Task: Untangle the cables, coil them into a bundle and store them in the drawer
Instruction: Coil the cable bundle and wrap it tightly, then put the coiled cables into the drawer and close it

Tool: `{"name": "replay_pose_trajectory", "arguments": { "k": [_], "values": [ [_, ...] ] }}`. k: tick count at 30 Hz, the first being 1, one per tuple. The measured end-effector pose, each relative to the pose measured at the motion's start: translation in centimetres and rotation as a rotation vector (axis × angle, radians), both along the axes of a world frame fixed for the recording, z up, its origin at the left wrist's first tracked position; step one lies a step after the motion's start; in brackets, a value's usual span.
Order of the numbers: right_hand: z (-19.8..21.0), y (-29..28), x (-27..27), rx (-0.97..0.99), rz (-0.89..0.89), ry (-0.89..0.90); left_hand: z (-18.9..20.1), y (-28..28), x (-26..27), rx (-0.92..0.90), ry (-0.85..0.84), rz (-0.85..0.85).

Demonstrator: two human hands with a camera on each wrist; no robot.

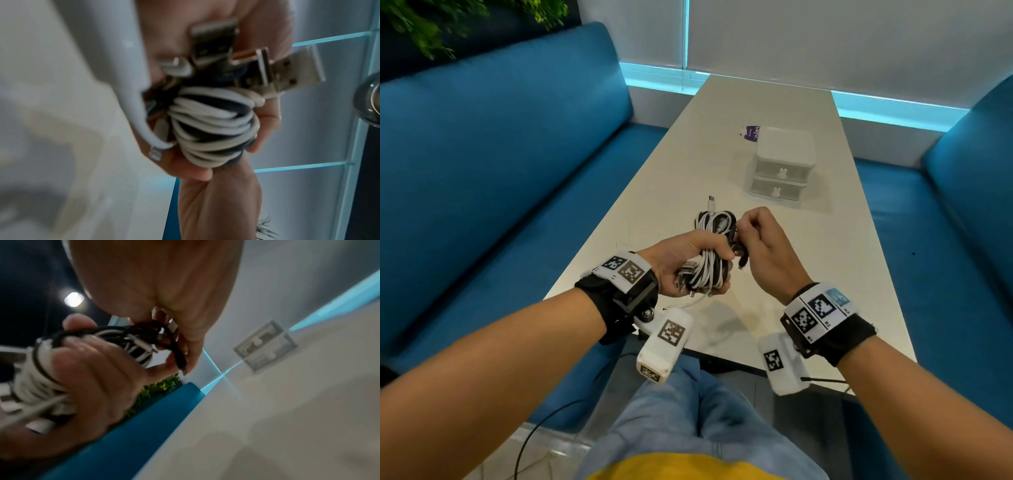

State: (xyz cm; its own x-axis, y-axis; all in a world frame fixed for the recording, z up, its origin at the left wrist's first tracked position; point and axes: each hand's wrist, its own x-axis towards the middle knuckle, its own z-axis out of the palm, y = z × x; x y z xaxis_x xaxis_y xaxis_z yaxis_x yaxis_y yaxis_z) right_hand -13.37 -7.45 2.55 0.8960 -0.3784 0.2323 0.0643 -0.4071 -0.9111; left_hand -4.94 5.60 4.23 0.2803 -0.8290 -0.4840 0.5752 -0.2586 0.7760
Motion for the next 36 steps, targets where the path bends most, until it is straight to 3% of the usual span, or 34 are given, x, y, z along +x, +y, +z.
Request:
{"name": "replay_pose_trajectory", "arguments": {
  "k": [9, 16, 23, 27, 30, 36],
  "values": [
    [1.4, 1.8, 2.1, 0.412, -0.166, -0.03, 0.6, -1.7, -0.3, -0.042, -0.203, 0.077],
    [3.2, 0.7, 3.2, 0.407, -0.189, 0.025, 0.6, -3.9, 0.5, 0.087, -0.374, 0.169],
    [3.7, -1.0, 5.4, 0.249, -0.204, 0.095, 0.4, -6.7, 2.1, 0.036, -0.557, 0.406],
    [4.1, -3.3, 6.6, 0.343, -0.058, 0.17, 0.5, -8.1, 4.4, 0.116, -0.584, 0.389],
    [4.1, -6.4, 9.1, 0.19, -0.05, 0.265, 0.2, -9.3, 6.4, 0.198, -0.56, 0.415],
    [1.9, -17.0, 16.5, -0.41, -0.393, 0.469, -0.4, -11.3, 9.8, 0.274, -0.565, 0.456]
  ]
}}
